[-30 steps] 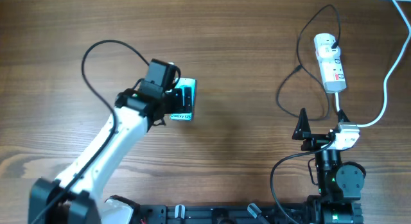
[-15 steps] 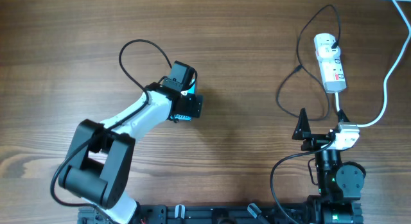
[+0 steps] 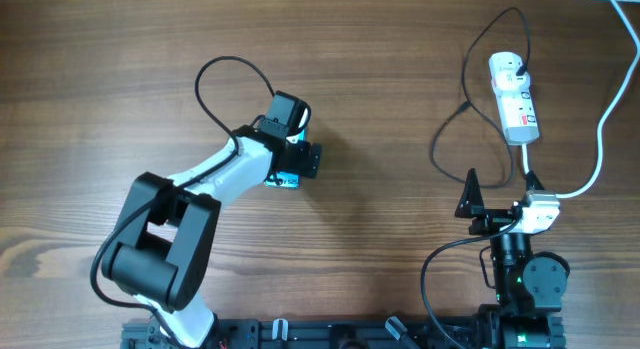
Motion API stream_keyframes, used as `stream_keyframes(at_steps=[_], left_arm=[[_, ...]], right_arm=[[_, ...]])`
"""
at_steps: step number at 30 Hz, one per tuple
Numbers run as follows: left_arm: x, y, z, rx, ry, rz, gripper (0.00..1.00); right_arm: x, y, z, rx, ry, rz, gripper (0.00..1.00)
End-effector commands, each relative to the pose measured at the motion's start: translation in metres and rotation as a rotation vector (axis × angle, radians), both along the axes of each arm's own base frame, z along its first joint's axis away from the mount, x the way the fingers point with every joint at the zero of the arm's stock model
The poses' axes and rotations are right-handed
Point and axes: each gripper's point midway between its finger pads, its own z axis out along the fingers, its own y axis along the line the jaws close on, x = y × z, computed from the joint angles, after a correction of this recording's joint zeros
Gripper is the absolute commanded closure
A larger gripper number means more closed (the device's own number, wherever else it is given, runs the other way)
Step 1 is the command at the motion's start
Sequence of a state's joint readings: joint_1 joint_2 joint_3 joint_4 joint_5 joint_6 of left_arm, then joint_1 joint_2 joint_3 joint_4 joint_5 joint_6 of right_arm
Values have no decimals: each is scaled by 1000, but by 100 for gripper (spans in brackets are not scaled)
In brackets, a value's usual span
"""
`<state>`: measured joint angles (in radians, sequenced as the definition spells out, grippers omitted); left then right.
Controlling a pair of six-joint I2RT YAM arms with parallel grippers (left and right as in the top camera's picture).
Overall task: Plug charger to phone and switch on socket
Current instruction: 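Close the left gripper on the phone's lower edge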
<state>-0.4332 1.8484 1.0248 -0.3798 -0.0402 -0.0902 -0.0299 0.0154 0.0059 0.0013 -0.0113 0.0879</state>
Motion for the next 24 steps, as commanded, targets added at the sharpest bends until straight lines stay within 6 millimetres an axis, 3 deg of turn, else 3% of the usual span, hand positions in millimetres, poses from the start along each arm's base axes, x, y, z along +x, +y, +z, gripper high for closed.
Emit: stream_keyframes(at_steps=[1, 10, 16, 24], left_arm=[[-15, -1, -24, -1, 82, -23, 0], [-17, -1, -27, 4, 91, -24, 0], [-20, 4, -39, 37, 117, -18, 0], [-46, 17, -55, 96, 232, -14, 0]], right_arm=[[-1, 3, 3, -9, -15, 15, 0], [-1, 3, 3, -9, -15, 15, 0], [-1, 3, 3, -9, -15, 15, 0], [-1, 3, 3, -9, -14, 15, 0]])
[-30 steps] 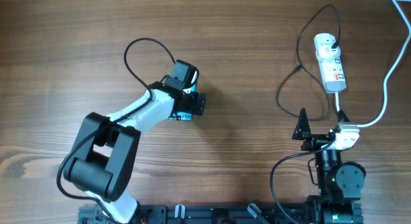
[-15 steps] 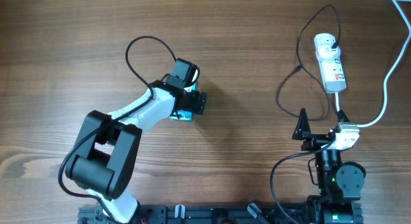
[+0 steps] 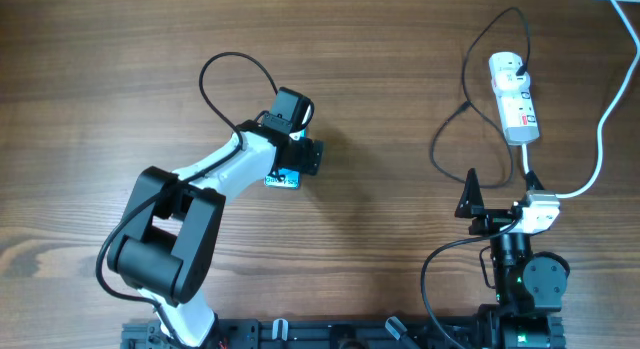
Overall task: Plug charger to phone and switch on socket
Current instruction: 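Close the left gripper on the phone's lower edge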
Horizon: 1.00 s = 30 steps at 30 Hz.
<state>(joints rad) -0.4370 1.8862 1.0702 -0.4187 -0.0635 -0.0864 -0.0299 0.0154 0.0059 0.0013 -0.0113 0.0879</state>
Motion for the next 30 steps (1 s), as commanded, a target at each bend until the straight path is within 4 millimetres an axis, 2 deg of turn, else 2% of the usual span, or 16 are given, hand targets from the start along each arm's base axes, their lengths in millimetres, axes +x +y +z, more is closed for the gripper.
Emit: stream_keyframes(at_steps=[1, 5, 13, 17, 26, 30], left_arm=[[-54, 18, -52, 69, 229, -11, 0], [-67, 25, -53, 93, 284, -6, 0], [-65, 25, -53, 80, 281, 47, 1], [-62, 23, -53, 74, 268, 48, 16], [-63, 23, -53, 67, 271, 82, 24], [-64, 20, -53, 45, 282, 105, 32]], right_arm=[[-1, 3, 3, -9, -15, 15, 0], [-1, 3, 3, -9, -15, 15, 0], [-1, 3, 3, -9, -15, 15, 0], [-1, 3, 3, -9, -15, 15, 0], [-1, 3, 3, -9, -15, 15, 0], [-1, 3, 3, -10, -15, 15, 0]])
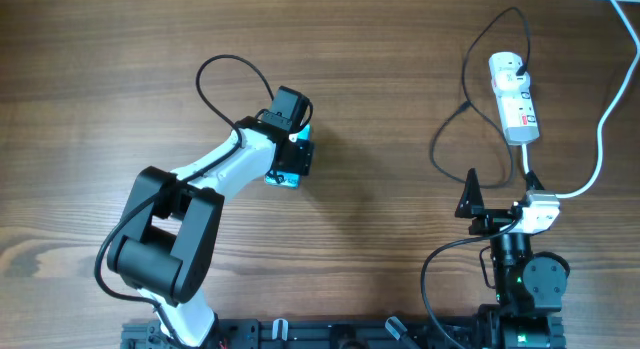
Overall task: Plug charger to phone and switch on socket
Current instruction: 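Close the left gripper on the phone's lower edge, then lift the phone with the left gripper and tilt it upright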
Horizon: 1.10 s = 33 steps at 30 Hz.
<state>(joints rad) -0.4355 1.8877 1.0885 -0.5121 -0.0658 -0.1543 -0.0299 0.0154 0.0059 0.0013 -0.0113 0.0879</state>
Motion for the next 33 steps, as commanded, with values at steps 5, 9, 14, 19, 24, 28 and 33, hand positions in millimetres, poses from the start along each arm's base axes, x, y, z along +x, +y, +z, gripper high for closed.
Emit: stream_keyframes(at_steps=[5, 9, 14, 19, 24, 28, 33], left_arm=[[-52, 12, -51, 14, 216, 54, 34], [-50, 10, -45, 10, 225, 97, 38], [-42, -1, -32, -37, 237, 154, 40], [-36, -7, -23, -72, 242, 226, 40], [-23, -19, -4, -123, 241, 299, 41], [-19, -36, 15, -204, 280, 318, 42], [-18, -43, 37, -226, 328, 392, 44]], right_arm=[[-1, 3, 3, -9, -14, 15, 0], [-1, 3, 3, -9, -15, 15, 0], [-1, 3, 3, -9, -15, 15, 0], [-1, 3, 3, -9, -15, 15, 1], [-1, 3, 3, -9, -15, 15, 1], [-1, 3, 3, -9, -15, 15, 0], [-1, 3, 3, -9, -15, 15, 0]])
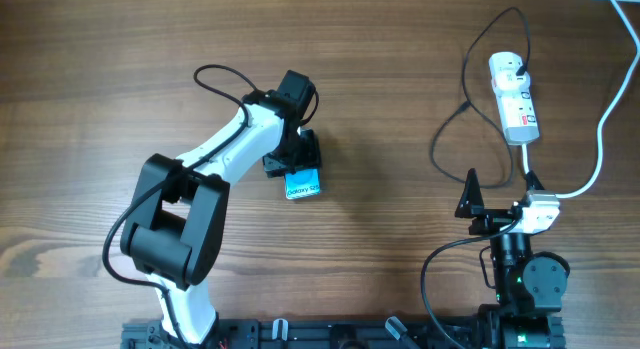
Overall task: Plug charger to phone and switch on socket
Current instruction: 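Lift the phone with the left gripper and tilt it upright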
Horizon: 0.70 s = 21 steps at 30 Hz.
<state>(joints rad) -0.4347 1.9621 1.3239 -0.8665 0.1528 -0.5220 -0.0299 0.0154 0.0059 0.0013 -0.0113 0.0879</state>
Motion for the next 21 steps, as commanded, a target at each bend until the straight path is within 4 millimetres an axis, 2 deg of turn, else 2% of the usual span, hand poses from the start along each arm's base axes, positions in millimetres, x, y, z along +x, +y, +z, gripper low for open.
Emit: stream_keyframes(at_steps=[1, 6, 10, 21], left_arm=[[6, -15, 16, -68, 28, 81, 44], [0, -24, 20, -116, 85, 162, 46], [-13, -30, 23, -149, 169, 232, 48], [-17, -41, 32, -257, 266, 335, 47]], right_arm=[[-1, 3, 3, -9, -15, 15, 0], [-1, 3, 3, -9, -15, 15, 1], [-1, 3, 3, -9, -15, 15, 0], [-1, 3, 3, -10, -15, 15, 0]])
